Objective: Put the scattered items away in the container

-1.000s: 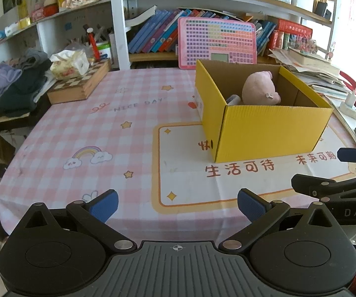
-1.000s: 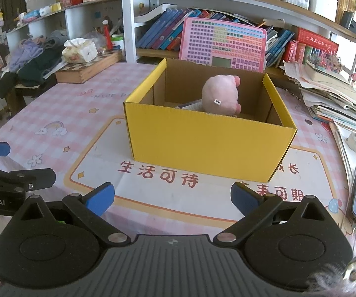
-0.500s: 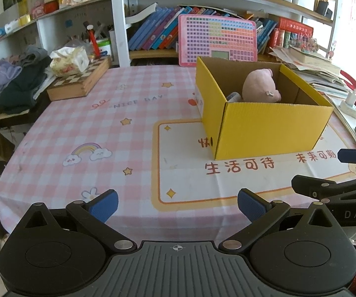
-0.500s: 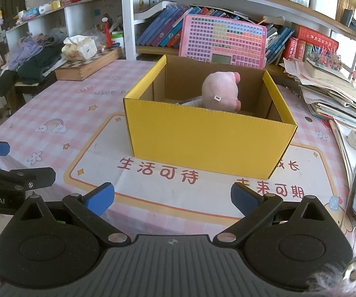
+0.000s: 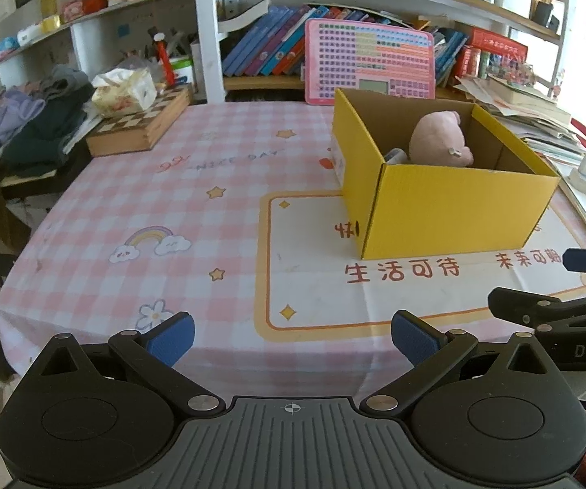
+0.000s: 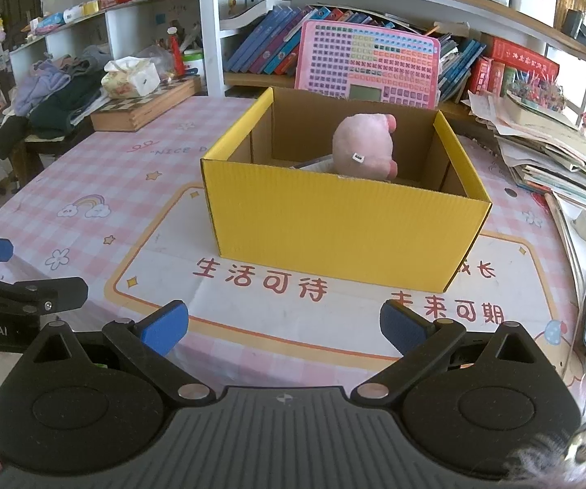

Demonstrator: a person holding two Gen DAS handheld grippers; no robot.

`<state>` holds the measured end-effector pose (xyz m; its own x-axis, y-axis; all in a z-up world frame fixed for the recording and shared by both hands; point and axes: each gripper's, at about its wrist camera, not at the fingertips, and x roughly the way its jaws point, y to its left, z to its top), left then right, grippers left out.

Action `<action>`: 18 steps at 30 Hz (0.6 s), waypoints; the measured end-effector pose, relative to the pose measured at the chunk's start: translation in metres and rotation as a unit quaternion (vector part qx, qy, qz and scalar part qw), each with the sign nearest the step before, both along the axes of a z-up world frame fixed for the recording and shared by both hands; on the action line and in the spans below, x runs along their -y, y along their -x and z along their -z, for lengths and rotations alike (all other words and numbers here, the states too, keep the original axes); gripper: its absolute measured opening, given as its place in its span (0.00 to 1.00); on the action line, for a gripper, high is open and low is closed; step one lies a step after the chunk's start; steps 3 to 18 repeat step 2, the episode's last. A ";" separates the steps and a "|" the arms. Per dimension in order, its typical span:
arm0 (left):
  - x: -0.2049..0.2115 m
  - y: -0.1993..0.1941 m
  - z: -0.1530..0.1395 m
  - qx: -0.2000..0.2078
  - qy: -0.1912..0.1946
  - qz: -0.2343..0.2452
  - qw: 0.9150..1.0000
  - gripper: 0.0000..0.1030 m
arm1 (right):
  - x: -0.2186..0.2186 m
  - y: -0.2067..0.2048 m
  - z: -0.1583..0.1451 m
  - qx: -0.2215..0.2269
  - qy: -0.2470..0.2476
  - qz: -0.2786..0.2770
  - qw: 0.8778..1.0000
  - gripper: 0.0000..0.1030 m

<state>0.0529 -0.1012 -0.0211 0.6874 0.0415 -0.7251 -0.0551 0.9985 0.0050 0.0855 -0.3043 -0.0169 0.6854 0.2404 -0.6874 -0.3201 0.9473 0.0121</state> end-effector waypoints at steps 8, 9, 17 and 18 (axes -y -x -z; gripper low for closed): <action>-0.001 -0.001 0.000 -0.001 0.006 -0.002 1.000 1.00 | 0.002 -0.001 0.001 -0.003 -0.002 0.004 1.000 0.98; -0.001 -0.001 0.000 -0.001 0.006 -0.002 1.000 1.00 | 0.002 -0.001 0.001 -0.003 -0.002 0.004 1.000 0.98; -0.001 -0.001 0.000 -0.001 0.006 -0.002 1.000 1.00 | 0.002 -0.001 0.001 -0.003 -0.002 0.004 1.000 0.98; -0.001 -0.001 0.000 -0.001 0.006 -0.002 1.000 1.00 | 0.002 -0.001 0.001 -0.003 -0.002 0.004 1.000 0.98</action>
